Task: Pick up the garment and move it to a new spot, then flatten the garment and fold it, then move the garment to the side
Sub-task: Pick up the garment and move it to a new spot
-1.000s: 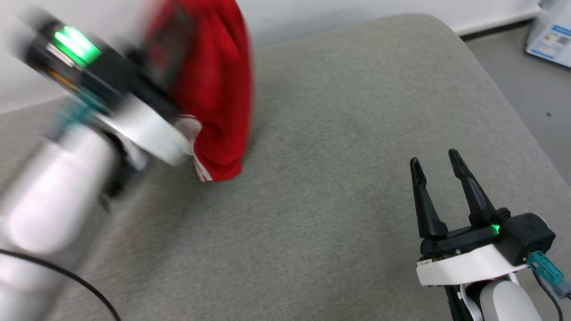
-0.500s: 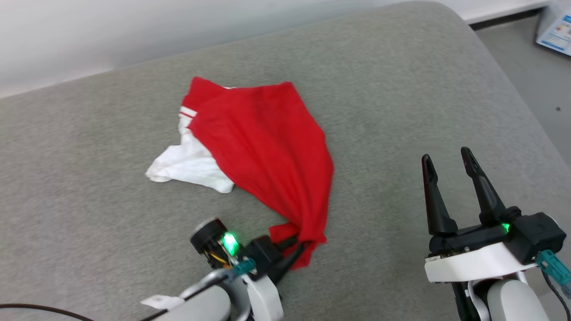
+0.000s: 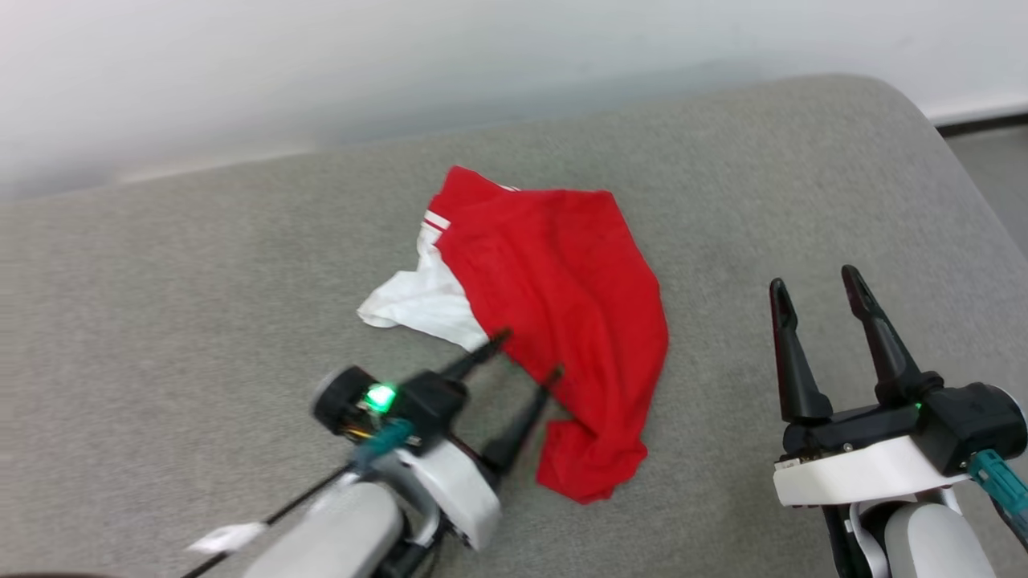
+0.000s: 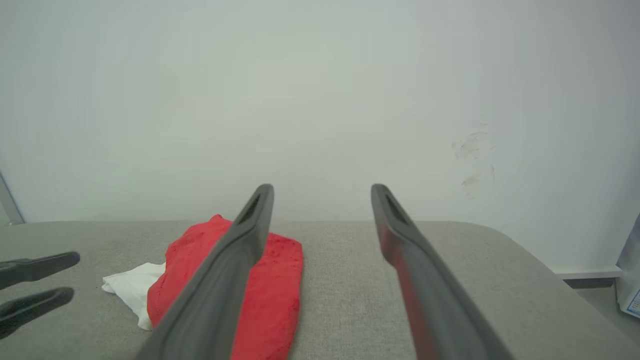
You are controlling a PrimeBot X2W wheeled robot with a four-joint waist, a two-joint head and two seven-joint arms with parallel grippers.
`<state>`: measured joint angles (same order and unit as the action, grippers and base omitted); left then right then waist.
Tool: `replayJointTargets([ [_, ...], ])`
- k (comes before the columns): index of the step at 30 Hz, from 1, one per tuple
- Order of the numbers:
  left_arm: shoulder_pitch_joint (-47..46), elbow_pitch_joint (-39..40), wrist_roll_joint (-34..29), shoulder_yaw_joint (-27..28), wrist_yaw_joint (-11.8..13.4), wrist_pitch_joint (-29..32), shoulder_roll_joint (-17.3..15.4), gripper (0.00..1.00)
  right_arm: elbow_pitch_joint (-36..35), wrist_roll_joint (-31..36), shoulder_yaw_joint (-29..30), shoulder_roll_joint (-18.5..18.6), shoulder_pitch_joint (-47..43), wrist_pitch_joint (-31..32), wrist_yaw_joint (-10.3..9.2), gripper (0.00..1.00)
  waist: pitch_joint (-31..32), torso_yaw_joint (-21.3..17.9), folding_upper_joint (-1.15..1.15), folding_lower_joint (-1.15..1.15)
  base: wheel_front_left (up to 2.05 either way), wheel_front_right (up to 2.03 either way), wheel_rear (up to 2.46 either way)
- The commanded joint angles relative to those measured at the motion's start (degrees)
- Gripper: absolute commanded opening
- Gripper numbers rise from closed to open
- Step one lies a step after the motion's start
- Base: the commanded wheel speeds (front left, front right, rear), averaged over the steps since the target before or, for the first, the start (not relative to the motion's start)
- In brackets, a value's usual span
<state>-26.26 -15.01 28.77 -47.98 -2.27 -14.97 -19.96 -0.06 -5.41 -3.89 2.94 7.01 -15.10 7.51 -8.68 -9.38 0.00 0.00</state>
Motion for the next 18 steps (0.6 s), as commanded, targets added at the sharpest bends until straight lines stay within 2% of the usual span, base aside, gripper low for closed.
replayJointTargets([
  [1, 1.4, 1.4, -0.2, 1.9, 0.8, -0.2, -0.8, 1.0, -0.3, 0.1, 0.3, -0.1, 0.0, -0.1, -0.03, 1.0, 1.6, 1.6, 0.0, 0.0, 0.0, 0.0, 0.0],
  [4, 4.4, 5.9, -0.3, 8.5, 3.2, -0.2, -1.6, 1.0, -0.7, 0.2, 0.2, -0.1, -0.5, -0.1, -0.03, 1.0, 2.8, 2.6, 0.0, 0.0, 0.0, 0.0, 0.0],
  [8, 10.2, 10.9, 0.3, 20.0, 6.1, -0.2, -2.0, 1.0, -1.3, 0.4, -0.2, -0.1, -1.4, -0.1, -0.04, 1.0, 3.7, 3.5, 0.0, 0.0, 0.0, 0.0, 0.0],
  [11, 15.2, 13.8, -0.1, 28.2, 7.3, -0.2, -1.3, 1.0, -1.9, 0.3, -0.4, -0.1, -1.7, -0.1, -0.04, 1.0, 4.1, 4.1, 0.0, 0.0, 0.0, 0.0, 0.0],
  [14, 20.2, 15.7, -1.3, 34.9, 7.1, -0.2, -0.2, 1.0, -2.8, -0.1, -0.9, -0.1, -2.2, -0.1, -0.03, 1.0, 4.3, 4.3, 0.0, 0.0, 0.0, 0.0, 0.0],
  [18, 26.8, 16.1, -3.3, 39.1, 5.2, -0.2, 2.6, 1.0, -4.1, -0.5, -0.9, -0.1, -2.7, -0.1, -0.04, 1.0, 4.8, 4.4, 0.0, 0.0, 0.0, 0.0, 0.0],
])
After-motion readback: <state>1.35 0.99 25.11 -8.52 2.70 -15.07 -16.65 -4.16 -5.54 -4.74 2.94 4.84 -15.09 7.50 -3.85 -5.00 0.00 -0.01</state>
